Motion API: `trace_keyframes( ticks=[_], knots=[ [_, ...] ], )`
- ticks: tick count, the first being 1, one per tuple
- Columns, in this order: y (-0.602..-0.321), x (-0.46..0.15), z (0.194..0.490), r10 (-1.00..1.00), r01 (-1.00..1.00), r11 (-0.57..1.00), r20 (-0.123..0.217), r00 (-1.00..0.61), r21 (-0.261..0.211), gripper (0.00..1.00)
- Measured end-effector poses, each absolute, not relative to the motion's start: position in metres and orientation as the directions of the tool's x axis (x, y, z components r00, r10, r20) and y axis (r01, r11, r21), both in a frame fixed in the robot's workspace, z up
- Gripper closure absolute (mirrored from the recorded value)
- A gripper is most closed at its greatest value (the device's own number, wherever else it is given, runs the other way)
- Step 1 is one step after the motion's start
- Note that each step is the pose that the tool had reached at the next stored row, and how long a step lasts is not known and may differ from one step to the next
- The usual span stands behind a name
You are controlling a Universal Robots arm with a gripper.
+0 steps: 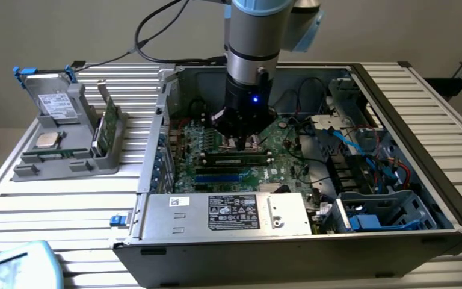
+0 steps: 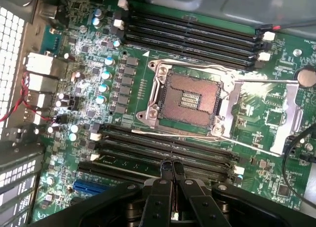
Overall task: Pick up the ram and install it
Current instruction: 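Press down the ram until it locks into place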
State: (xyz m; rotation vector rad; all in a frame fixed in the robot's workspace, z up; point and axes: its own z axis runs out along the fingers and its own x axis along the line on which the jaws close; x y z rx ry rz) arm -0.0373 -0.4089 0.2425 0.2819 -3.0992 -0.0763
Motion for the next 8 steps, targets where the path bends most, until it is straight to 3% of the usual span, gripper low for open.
trace_keyframes(
  ticks=[8],
  knots=[
    [-0.4095,-0.0374,0.2422,-0.073,-0.072,0.996,0.024,-0.997,0.051,0.89]
  ],
)
